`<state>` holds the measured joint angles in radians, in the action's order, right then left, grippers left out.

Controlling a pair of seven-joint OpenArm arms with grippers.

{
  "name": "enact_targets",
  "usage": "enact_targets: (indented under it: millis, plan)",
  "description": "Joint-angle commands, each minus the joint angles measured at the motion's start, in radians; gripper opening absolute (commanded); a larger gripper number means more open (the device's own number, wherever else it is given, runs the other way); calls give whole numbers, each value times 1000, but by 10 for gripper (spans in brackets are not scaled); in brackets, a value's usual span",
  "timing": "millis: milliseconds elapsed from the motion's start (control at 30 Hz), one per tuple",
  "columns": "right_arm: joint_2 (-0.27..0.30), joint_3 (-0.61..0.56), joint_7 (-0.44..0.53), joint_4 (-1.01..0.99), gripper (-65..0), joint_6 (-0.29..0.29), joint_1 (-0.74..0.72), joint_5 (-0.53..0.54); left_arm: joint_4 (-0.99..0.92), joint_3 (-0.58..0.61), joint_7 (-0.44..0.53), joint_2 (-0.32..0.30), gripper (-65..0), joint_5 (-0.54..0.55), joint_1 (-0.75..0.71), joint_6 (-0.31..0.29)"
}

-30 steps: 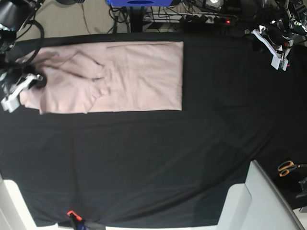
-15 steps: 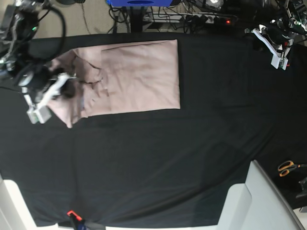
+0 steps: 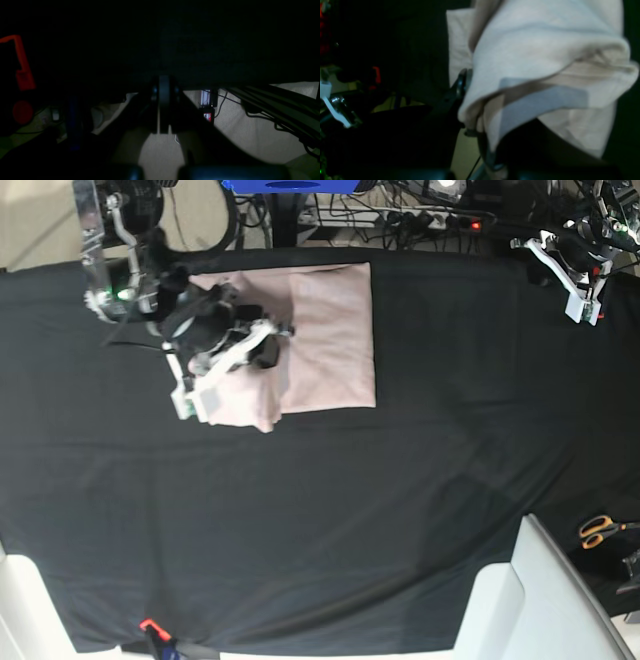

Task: Fold the T-shirt properly
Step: 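Grasp the pink shirt's folded end with the right gripper and fold it over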

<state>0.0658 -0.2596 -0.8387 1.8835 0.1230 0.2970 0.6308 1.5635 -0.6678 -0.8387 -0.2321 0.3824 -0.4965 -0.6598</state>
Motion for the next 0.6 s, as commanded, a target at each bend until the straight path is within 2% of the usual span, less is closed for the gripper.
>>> enact_targets:
  millis: [0, 100, 233, 333, 567]
  plan:
    - [1, -22, 25, -3, -644, 11, -22, 14, 12, -8, 11, -14, -650, 8, -4, -5]
    - [21, -77, 48, -65, -644, 34, -43, 14, 12, -8, 11, -17, -650, 8, -4, -5]
    - [32, -96, 95, -111, -644, 34, -48, 14, 12, -8, 11, -17, -650, 8, -6, -5]
    - [30, -99, 94, -143, -644, 34, -72, 14, 12, -8, 11, -19, -650, 8, -3, -5]
    - [44, -217, 92, -183, -645, 36, -138, -22, 12, -8, 11, -19, -650, 7, 2, -5]
